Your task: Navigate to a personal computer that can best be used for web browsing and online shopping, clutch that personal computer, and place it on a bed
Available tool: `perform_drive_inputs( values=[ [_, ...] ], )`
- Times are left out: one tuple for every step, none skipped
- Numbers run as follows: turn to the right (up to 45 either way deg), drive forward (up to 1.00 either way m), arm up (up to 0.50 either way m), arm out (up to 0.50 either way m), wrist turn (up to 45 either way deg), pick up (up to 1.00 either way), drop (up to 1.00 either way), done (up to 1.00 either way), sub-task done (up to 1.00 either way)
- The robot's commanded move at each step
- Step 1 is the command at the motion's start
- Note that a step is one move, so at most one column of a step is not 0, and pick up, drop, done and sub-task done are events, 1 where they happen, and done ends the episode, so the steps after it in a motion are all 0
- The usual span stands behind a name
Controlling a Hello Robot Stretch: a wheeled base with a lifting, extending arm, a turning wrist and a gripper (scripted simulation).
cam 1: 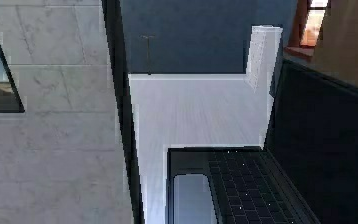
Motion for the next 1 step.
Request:
perform_drive_inputs(
  values=[
    [6.0,0.00,0.00,0.00,0.0,0.00,0.00,0.00,0.00]
  ],
)
